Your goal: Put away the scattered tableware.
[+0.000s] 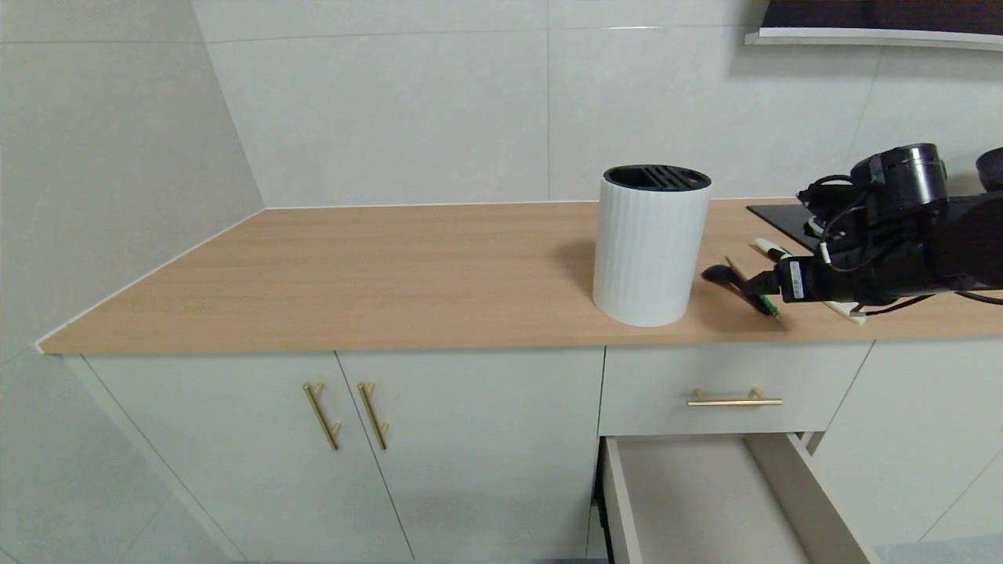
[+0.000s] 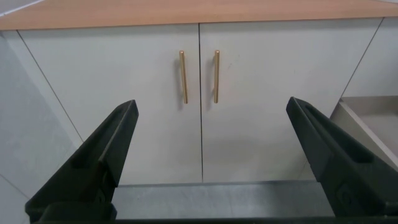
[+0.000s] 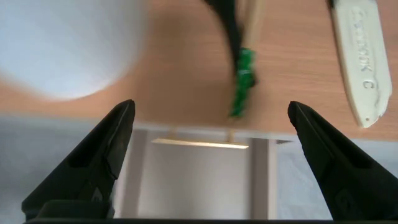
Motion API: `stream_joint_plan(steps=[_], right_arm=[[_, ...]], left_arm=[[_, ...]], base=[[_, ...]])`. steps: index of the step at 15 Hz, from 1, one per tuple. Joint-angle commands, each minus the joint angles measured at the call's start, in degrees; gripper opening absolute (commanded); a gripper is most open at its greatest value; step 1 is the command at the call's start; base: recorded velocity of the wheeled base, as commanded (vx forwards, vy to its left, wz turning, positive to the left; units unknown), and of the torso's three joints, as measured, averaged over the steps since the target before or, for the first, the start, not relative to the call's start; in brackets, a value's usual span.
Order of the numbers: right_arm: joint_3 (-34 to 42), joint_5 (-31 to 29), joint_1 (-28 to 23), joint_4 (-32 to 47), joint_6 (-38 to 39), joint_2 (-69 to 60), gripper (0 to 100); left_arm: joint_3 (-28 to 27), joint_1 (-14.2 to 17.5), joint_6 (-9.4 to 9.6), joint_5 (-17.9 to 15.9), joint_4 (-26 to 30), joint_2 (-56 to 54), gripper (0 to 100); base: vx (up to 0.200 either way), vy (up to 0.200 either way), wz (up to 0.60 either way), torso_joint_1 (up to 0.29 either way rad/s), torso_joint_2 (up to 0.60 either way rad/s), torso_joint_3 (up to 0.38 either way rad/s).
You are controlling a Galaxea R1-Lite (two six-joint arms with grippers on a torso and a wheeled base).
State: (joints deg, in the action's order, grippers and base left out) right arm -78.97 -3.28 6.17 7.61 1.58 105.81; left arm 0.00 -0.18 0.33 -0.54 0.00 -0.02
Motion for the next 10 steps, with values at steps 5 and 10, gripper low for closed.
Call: stream_joint_plan(steps=[5,10], right_arm=[[-1.54,-0.41,-1.86,-0.75,0.00,6.42,100],[-2.06,-1.47,-2.04,-1.63,0.09,7.83,100]], left_arm=[[0.00,0.01,0.02,0.01,0.00,0.02,100],[0.00,0.01,0.02,0.01,0.00,0.02,100]], base=[[0.000,0.000,0.00,0.000,0.00,0.000],[0.000,0.000,0.00,0.000,0.00,0.000]])
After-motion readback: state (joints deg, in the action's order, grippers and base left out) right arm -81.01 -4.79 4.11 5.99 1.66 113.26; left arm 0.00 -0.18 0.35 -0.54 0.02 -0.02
